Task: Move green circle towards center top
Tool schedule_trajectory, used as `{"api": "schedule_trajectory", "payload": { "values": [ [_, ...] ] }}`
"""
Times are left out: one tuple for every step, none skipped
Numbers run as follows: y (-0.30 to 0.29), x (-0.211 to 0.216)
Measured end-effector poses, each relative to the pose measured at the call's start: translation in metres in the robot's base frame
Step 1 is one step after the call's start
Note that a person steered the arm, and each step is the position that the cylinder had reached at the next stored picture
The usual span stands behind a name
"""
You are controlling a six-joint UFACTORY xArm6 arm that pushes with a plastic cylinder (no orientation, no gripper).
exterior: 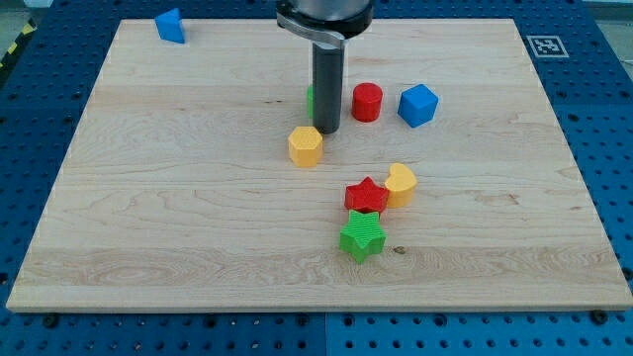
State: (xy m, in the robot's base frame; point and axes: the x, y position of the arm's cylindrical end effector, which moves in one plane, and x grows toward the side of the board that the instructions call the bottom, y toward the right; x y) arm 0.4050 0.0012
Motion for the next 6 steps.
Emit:
{"api": "schedule_trajectory", "payload": {
  "values": [
    [-0.008, -0.012],
    [-0.006, -0.031],
    [-0.006, -0.054],
    [-0.004, -0.074],
    [-0.004, -0.089],
    [0.007, -0.092]
  ]
}}
